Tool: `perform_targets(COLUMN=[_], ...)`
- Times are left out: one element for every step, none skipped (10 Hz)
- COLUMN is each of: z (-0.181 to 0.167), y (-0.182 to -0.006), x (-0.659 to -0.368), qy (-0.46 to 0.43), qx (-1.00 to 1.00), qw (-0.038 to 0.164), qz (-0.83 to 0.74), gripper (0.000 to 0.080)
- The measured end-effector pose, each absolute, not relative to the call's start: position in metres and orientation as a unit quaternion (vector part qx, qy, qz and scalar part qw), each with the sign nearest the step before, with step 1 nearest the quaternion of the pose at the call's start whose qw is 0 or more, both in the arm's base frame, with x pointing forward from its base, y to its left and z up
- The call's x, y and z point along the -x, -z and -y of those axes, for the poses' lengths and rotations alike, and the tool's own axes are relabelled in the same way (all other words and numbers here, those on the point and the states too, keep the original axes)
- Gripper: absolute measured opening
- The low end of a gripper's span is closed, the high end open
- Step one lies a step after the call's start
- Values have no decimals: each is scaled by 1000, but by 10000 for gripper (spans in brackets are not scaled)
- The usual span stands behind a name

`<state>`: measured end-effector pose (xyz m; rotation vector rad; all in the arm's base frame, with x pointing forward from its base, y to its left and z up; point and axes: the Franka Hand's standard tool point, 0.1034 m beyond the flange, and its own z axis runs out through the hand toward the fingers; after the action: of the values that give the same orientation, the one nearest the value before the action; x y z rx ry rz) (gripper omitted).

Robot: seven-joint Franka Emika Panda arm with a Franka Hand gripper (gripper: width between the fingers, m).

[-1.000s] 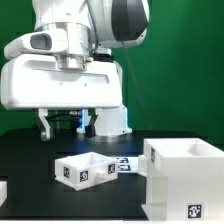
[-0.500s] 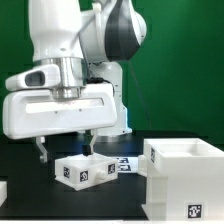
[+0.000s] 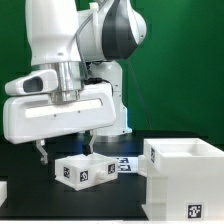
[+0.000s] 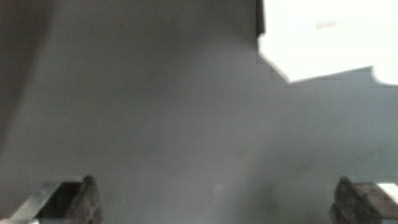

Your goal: Assemble drawer

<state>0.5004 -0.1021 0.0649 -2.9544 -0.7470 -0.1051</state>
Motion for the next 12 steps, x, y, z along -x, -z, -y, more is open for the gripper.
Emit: perform_targets(z=[103, 101, 102, 101, 100, 103, 107, 105, 105, 105, 105, 105], y=[-54, -48, -41, -33, -28, -20, -15, -16, -16, -16, -16, -16], x=[-482, -471, -467, -464, -462, -461, -460, -461, -461, -461, -461, -461], qy=[18, 9, 16, 16, 13, 18, 18, 18, 18, 18, 18, 18], qx=[970, 970, 970, 971, 971, 970, 968, 967, 967, 967, 967, 967], qw=[52, 57, 51, 51, 53, 50, 51, 50, 51, 51, 51, 51], qz=[238, 235, 236, 235, 235, 238, 246, 247, 248, 248, 248, 248], gripper=[649, 649, 649, 649, 649, 649, 649, 558, 423, 423, 240, 105])
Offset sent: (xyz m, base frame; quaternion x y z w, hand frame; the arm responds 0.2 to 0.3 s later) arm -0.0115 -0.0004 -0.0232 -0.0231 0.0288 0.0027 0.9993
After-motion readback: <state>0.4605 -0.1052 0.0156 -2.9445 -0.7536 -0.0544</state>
